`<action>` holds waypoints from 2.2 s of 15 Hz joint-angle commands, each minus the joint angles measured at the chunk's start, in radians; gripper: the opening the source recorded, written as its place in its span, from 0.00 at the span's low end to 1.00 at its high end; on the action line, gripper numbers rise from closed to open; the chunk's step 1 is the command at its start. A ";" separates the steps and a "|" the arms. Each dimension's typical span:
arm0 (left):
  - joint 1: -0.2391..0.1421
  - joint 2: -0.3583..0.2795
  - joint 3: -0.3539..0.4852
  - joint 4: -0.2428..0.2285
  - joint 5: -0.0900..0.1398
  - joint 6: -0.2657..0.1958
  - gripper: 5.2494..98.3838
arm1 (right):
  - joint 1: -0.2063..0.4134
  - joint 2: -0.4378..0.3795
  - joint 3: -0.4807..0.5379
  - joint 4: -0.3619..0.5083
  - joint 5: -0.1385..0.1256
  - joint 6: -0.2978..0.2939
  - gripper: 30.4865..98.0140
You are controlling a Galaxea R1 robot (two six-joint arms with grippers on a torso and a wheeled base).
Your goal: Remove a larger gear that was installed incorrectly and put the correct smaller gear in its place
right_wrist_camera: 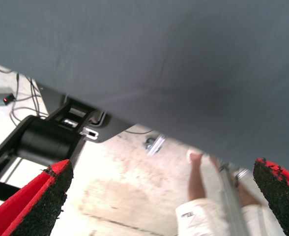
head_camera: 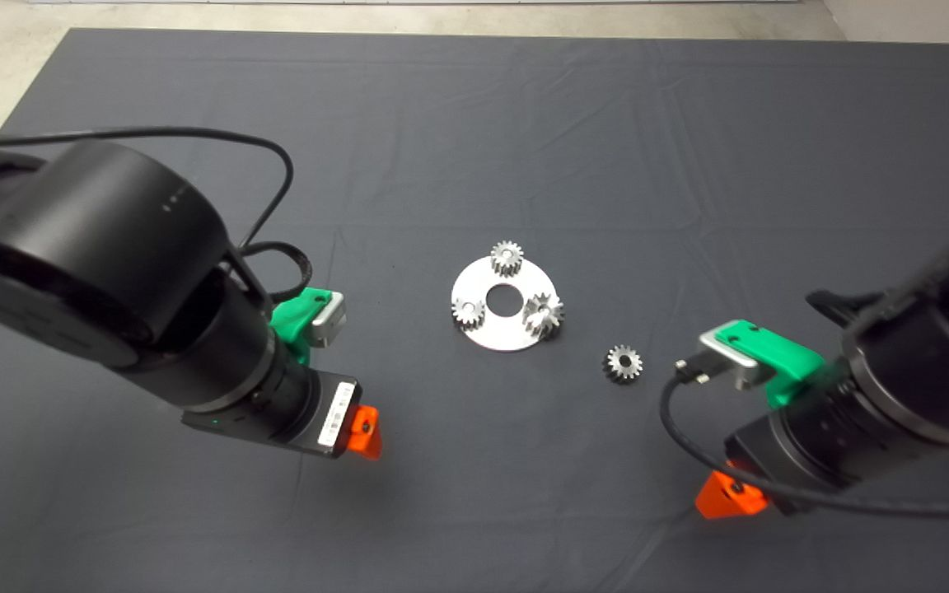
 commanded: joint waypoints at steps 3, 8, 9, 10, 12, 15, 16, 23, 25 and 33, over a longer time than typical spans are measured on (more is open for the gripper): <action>-0.012 0.002 0.029 -0.001 0.000 -0.001 1.00 | -0.068 0.121 -0.364 -0.127 -0.112 -0.412 0.98; -0.012 0.006 0.035 -0.001 0.001 -0.001 1.00 | -0.108 0.228 -0.553 -0.185 -0.112 -0.646 0.98; -0.012 0.006 0.035 -0.001 0.001 -0.001 1.00 | -0.108 0.240 -0.591 -0.187 -0.112 -0.689 0.98; -0.012 0.006 0.035 -0.001 0.001 -0.001 1.00 | -0.108 0.243 -0.614 -0.186 -0.112 -0.730 0.98; -0.012 0.006 0.036 -0.001 0.000 -0.001 1.00 | -0.109 0.247 -0.621 -0.189 -0.114 -0.801 0.98; -0.012 0.006 0.035 -0.001 0.003 0.001 1.00 | -0.109 0.244 -0.642 -0.196 -0.114 -0.888 0.98; -0.012 0.007 0.036 -0.001 0.002 0.001 1.00 | -0.110 0.242 -0.655 -0.197 -0.114 -0.910 0.98; -0.012 0.017 0.037 -0.001 0.003 0.002 1.00 | -0.150 0.268 -0.665 -0.325 -0.114 -0.978 0.98; -0.012 0.017 0.036 -0.001 0.003 0.009 1.00 | -0.157 0.277 -0.668 -0.328 -0.114 -0.978 0.98; -0.012 0.018 0.038 -0.001 0.001 0.009 1.00 | -0.205 0.310 -0.716 -0.398 -0.112 -0.978 0.98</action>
